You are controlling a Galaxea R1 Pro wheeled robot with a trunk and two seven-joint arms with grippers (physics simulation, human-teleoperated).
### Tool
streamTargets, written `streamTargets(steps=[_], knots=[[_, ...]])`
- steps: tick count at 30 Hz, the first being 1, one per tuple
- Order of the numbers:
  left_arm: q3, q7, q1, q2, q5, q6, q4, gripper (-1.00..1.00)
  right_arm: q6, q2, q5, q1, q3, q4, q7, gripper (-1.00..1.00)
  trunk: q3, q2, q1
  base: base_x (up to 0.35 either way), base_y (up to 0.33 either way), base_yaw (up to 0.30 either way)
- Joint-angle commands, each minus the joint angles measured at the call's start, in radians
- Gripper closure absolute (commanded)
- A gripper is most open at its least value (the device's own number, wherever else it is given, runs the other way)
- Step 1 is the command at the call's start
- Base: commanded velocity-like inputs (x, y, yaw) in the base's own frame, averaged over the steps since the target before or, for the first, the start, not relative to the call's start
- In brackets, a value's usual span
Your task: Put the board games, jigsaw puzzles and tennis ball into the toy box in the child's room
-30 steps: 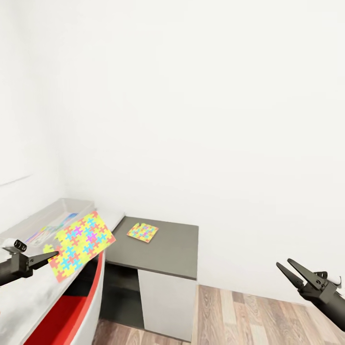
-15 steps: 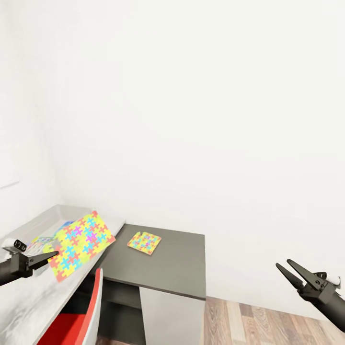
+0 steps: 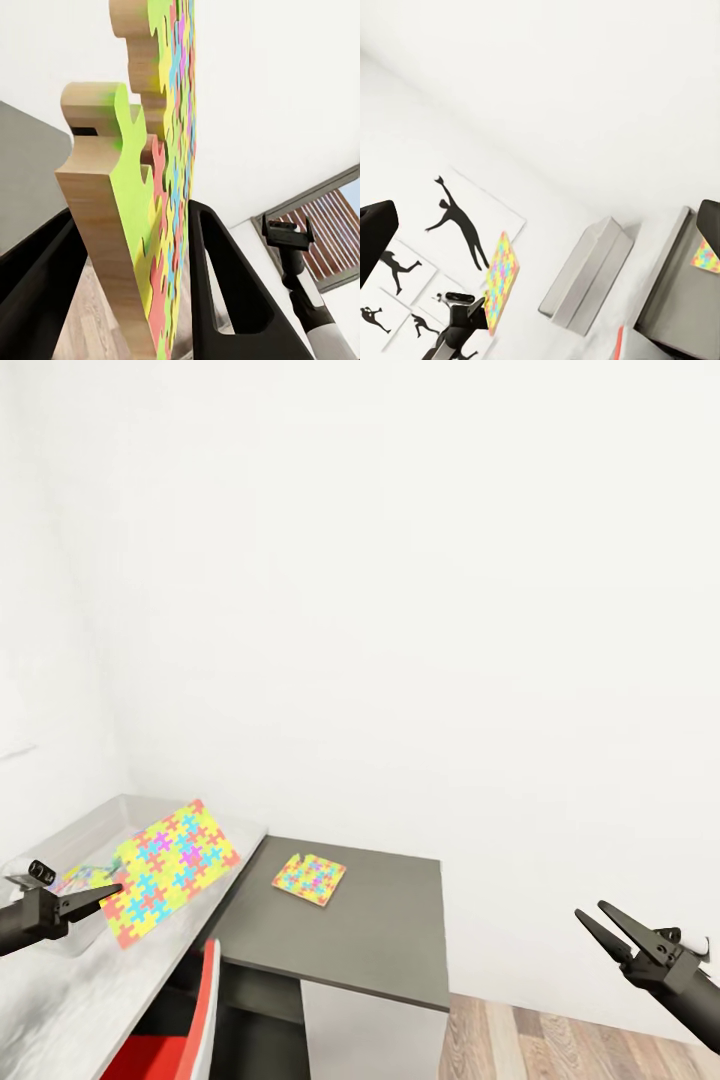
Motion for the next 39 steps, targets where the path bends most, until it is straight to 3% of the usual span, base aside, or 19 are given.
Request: streamTargets(steps=[1, 23, 39], knots=[[0.000, -0.004, 0.000, 0.000, 0.000, 0.011, 0.000, 1.00, 0.005, 0.000, -0.003, 0.000, 0.000, -0.001, 0.000, -1.00, 0.000, 0.000, 0.001, 0.119, 0.151, 0.000], [0.000, -0.004, 0.000, 0.000, 0.000, 0.011, 0.000, 1.00, 0.005, 0.000, -0.003, 0.000, 0.001, -0.003, 0.000, -1.00, 0.000, 0.000, 0.001, 0.198, 0.080, 0.000], [0.000, -0.004, 0.000, 0.000, 0.000, 0.011, 0.000, 1.00, 0.005, 0.000, -0.003, 0.000, 0.001, -0.001, 0.000, -1.00, 0.000, 0.000, 0.001, 0.017, 0.063, 0.000]])
